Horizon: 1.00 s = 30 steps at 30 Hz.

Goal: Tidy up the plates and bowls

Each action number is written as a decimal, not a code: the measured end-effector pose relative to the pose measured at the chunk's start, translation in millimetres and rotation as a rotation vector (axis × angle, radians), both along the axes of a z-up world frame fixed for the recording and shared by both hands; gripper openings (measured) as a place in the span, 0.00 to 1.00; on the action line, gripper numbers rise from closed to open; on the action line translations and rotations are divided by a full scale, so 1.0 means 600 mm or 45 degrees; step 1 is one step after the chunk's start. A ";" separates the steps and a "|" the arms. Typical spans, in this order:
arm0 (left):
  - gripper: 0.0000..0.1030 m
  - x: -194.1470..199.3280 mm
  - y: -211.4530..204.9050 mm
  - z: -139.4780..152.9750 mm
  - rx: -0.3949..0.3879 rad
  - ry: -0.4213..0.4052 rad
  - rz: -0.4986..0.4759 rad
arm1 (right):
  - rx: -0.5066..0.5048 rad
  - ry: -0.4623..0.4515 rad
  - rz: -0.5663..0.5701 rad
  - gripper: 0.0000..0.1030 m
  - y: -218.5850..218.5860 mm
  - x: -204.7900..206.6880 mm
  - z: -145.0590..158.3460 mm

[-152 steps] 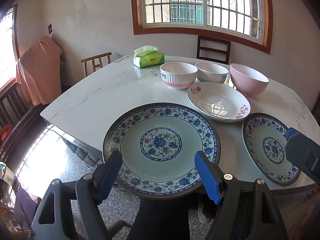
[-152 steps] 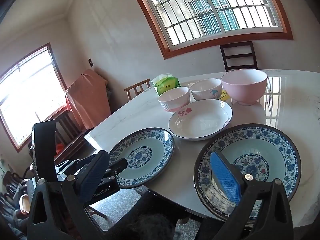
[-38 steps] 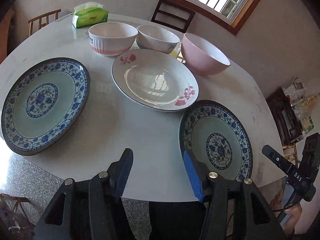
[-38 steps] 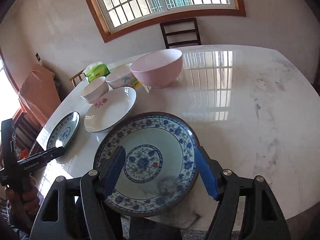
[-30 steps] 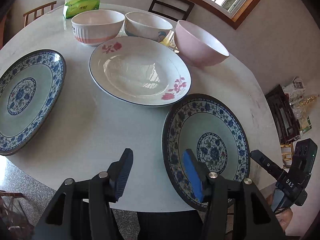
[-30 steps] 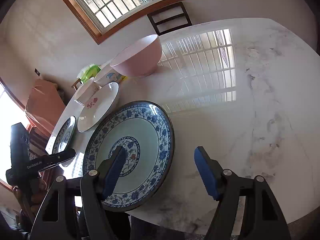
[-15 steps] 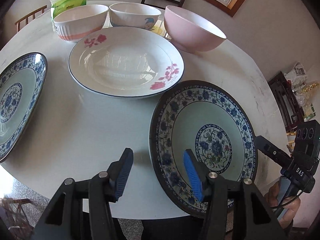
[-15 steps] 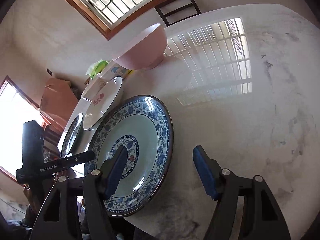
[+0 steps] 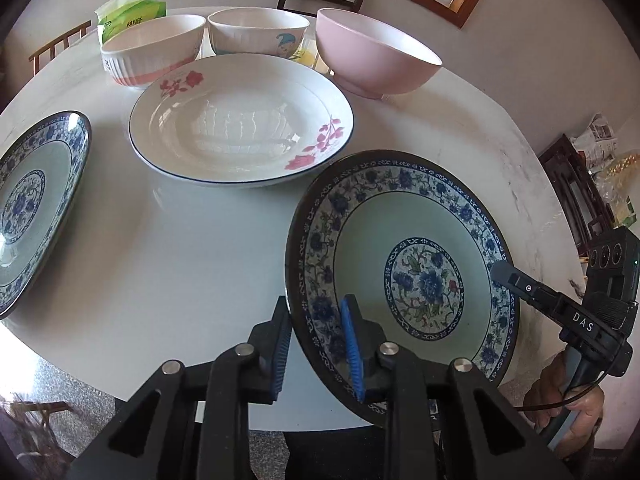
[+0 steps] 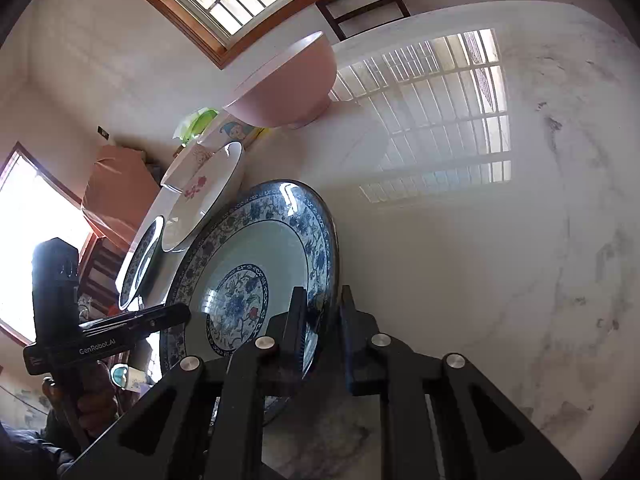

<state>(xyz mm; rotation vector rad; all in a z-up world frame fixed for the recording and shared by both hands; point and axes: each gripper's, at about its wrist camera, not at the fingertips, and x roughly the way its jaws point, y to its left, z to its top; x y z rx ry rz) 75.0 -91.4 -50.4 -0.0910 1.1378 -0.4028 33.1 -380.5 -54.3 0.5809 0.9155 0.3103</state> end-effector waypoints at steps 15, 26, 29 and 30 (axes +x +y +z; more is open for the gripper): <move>0.24 -0.025 -0.005 0.017 0.019 -0.085 -0.027 | 0.078 0.024 -0.056 0.13 0.002 -0.035 -0.005; 0.24 -0.041 0.018 0.028 0.024 -0.116 -0.003 | 0.106 0.047 -0.029 0.13 0.024 -0.063 -0.002; 0.24 -0.049 0.030 0.037 0.023 -0.139 0.012 | 0.105 0.042 -0.014 0.13 0.033 -0.064 0.003; 0.24 -0.051 0.034 0.040 0.019 -0.144 0.016 | 0.109 0.040 -0.012 0.13 0.035 -0.066 0.005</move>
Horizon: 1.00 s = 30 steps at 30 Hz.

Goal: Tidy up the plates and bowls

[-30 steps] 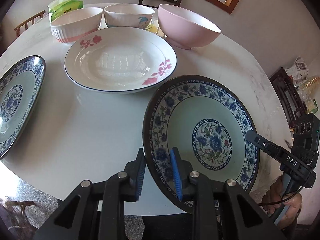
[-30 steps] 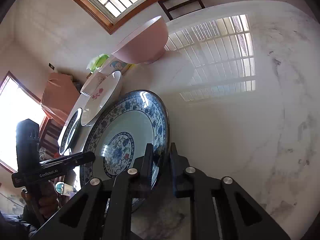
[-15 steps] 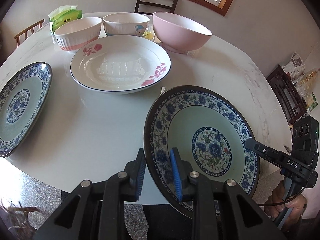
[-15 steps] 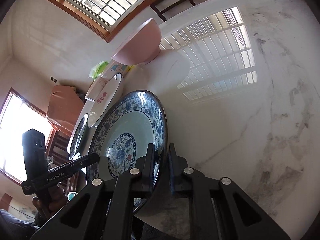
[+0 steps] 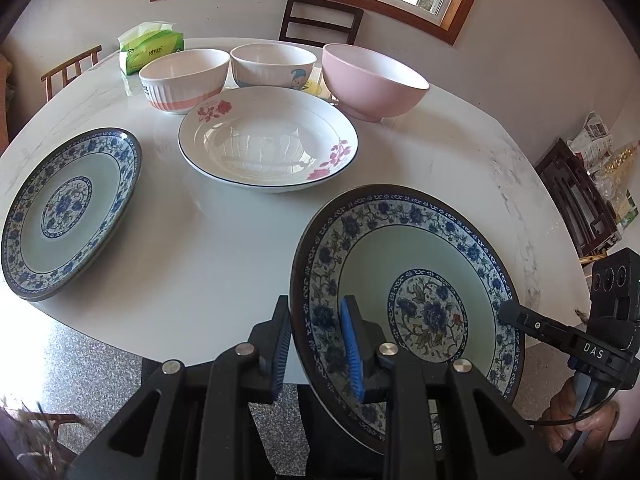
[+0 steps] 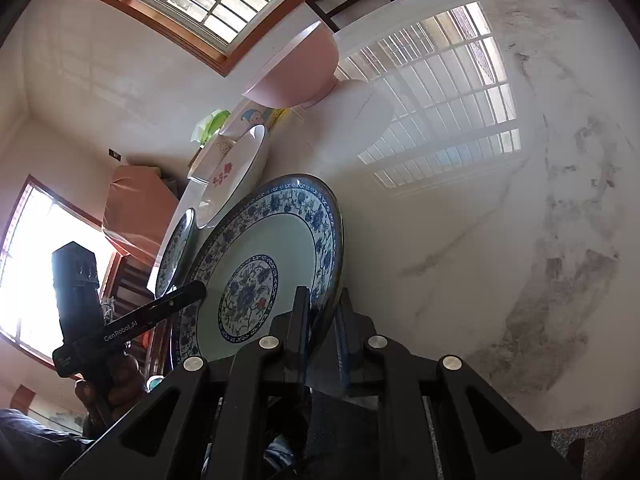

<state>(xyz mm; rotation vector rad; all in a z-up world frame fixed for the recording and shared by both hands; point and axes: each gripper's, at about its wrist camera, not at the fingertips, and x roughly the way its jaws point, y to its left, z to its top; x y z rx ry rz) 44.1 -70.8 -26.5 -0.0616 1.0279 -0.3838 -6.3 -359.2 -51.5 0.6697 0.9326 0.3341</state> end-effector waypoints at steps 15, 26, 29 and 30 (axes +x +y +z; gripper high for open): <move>0.24 -0.023 0.119 0.040 -0.034 -0.076 0.200 | 0.009 -0.055 0.121 0.13 0.080 0.014 0.024; 0.24 -0.005 0.241 0.056 -0.064 -0.102 0.392 | -0.033 -0.101 0.291 0.14 0.179 0.076 0.049; 0.24 0.004 0.276 0.058 -0.062 -0.115 0.444 | -0.055 -0.120 0.342 0.14 0.213 0.097 0.057; 0.24 0.006 0.287 0.058 -0.061 -0.118 0.460 | -0.060 -0.123 0.356 0.14 0.226 0.102 0.058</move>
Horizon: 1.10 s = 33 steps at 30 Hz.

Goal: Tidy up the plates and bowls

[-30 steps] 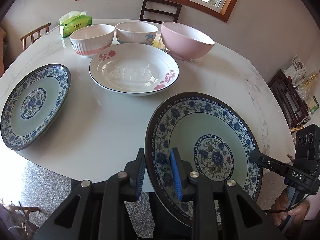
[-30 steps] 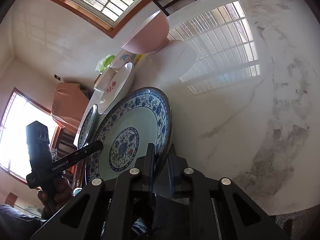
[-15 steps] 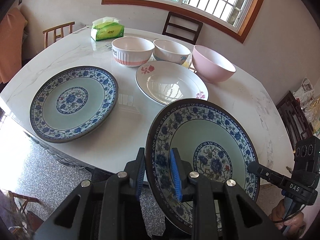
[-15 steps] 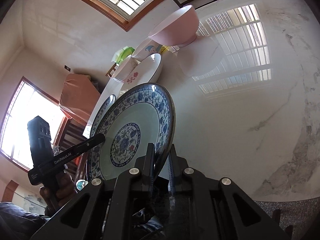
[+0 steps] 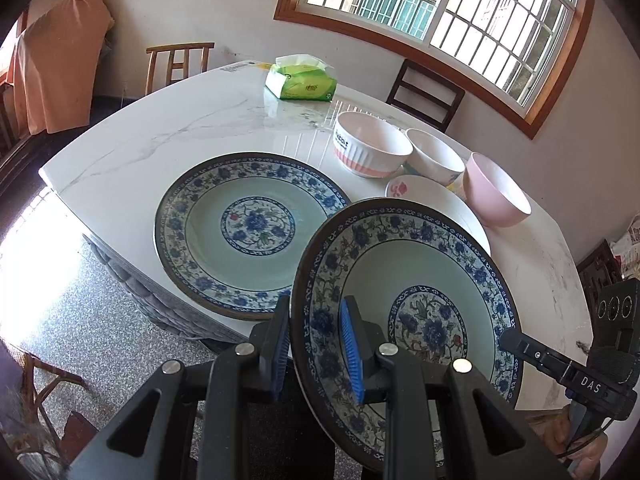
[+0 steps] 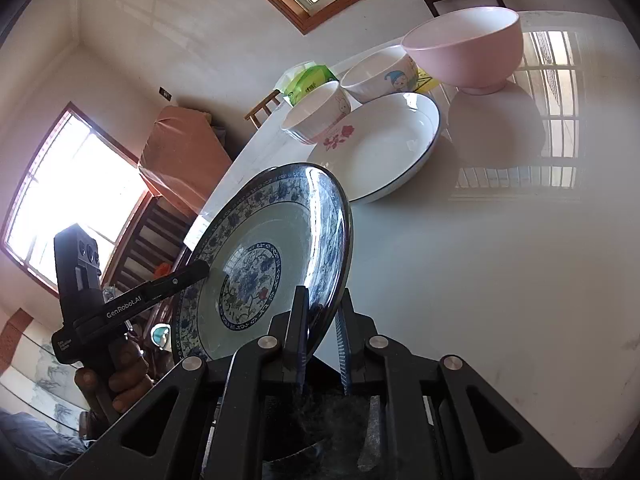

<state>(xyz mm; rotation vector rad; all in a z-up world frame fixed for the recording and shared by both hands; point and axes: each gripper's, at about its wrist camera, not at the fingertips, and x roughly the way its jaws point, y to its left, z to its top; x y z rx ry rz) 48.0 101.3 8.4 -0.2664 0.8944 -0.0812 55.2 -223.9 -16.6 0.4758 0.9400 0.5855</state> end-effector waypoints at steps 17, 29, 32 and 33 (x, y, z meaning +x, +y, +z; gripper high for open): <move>0.24 0.077 0.146 -0.025 -0.023 -0.002 0.205 | -0.084 -0.037 0.173 0.14 0.169 0.101 0.012; 0.24 0.123 0.181 -0.044 -0.032 0.022 0.248 | -0.130 -0.038 0.198 0.15 0.218 0.127 0.007; 0.24 0.130 0.187 -0.049 -0.038 0.030 0.253 | -0.133 -0.027 0.200 0.15 0.220 0.130 0.004; 0.24 0.133 0.188 -0.050 -0.040 0.032 0.254 | -0.136 -0.024 0.200 0.15 0.221 0.129 0.004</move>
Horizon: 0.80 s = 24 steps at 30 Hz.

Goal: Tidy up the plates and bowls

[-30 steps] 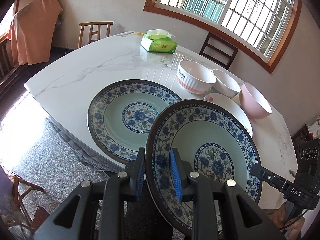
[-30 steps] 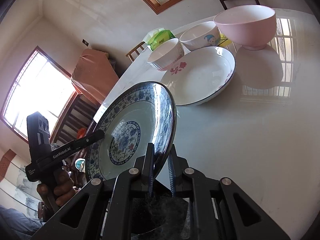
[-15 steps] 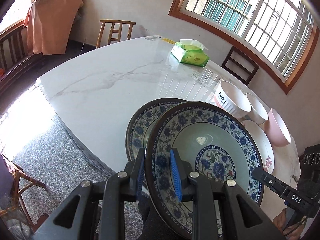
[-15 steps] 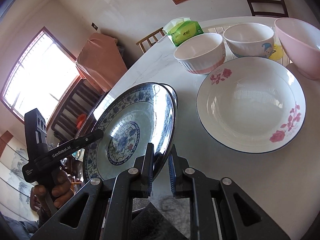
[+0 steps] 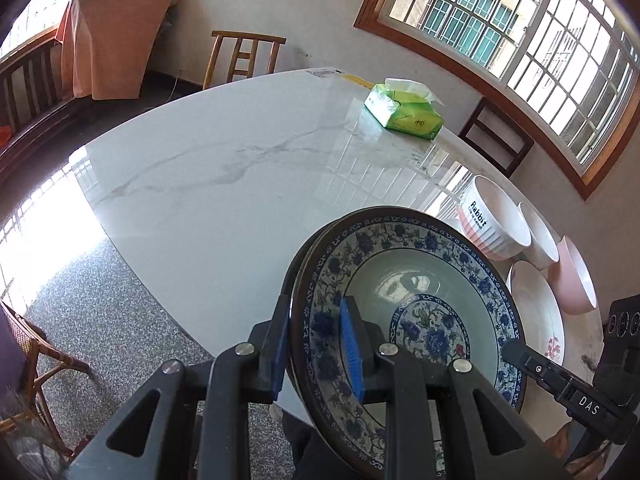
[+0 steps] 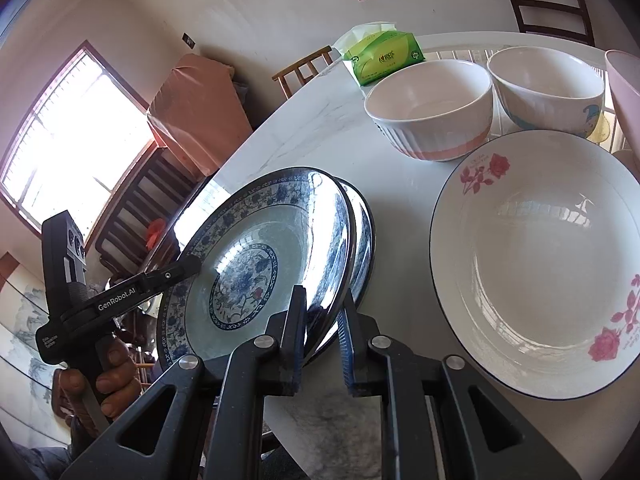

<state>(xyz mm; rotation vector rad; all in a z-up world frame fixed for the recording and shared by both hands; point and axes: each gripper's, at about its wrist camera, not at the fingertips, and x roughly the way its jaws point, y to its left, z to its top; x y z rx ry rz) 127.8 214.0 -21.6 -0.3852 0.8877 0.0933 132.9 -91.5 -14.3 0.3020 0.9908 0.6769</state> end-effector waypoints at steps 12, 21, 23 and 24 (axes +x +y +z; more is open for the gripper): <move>0.24 0.014 0.013 -0.010 -0.018 0.007 0.001 | -0.028 0.011 -0.006 0.16 0.016 -0.002 0.002; 0.24 0.014 0.022 -0.018 -0.041 0.017 -0.001 | -0.058 -0.002 -0.009 0.16 0.027 -0.004 0.002; 0.24 0.013 0.023 -0.019 -0.042 0.019 -0.004 | -0.062 -0.005 -0.007 0.16 0.030 -0.003 0.002; 0.24 0.013 0.023 -0.020 -0.041 0.023 -0.004 | -0.062 -0.005 -0.009 0.16 0.031 -0.002 0.002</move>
